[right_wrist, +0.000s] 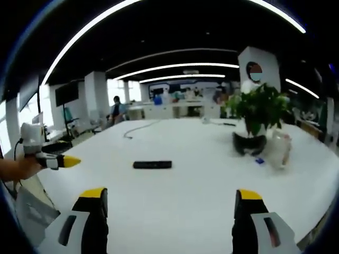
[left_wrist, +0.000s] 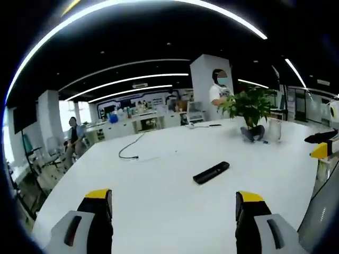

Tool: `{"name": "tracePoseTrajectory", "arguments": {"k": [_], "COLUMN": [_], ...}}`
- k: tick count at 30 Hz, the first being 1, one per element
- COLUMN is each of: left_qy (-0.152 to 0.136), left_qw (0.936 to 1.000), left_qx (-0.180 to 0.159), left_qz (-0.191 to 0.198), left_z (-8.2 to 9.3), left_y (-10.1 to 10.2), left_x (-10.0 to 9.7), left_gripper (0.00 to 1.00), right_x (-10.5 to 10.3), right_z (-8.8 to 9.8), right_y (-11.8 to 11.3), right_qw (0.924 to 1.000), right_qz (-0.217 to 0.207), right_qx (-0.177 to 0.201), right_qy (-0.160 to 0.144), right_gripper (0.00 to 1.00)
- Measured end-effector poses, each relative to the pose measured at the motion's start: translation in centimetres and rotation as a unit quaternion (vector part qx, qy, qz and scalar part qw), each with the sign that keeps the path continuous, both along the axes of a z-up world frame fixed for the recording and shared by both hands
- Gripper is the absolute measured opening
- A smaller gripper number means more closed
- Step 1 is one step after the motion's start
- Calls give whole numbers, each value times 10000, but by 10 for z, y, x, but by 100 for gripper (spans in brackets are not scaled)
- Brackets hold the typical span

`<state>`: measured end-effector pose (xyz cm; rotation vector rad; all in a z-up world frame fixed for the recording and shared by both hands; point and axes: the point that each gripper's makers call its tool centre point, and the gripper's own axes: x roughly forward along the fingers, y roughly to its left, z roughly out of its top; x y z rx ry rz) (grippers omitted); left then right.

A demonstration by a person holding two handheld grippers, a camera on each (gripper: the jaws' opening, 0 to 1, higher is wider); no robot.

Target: Press the specified remote control buttons in sequence, fully releasing each button before pressing the next.

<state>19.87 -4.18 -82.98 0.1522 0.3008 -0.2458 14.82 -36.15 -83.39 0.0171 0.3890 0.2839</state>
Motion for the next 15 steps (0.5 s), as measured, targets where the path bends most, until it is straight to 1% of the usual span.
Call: {"name": "tracePoseTrajectory", "arguments": {"k": [2,3,7,11,13,15], "left_qy": [31,50,33,-40,-45,18], "left_qw": [10000,9999,9997,9995,9993,9990], "left_qx": [26,94,205,26,-1,-77], "left_qz": [55,77,162,302,365,441], "left_z": [0,-2,-2,0,-2,-7], "left_y": [5,7,13,19,22,24], "left_x": [-8,-13,-22,-28,-32,-36], "left_gripper": [100,100,100,100,100,100], "right_x": [0,0,0,0,0,0], "right_z": [-1,-1,-2,-2,-3,-3], "right_y": [0,-1,-1,-2,-3,-4], "right_qw": [10000,10000,10000,10000,9999,9999], "right_qz": [-8,-15,-27,-50,-72,-91], "right_qx": [-17,-11,-2,-33,-43,-28], "right_qy": [20,28,42,55,61,61], "right_gripper": [99,99,99,98,98,98]}}
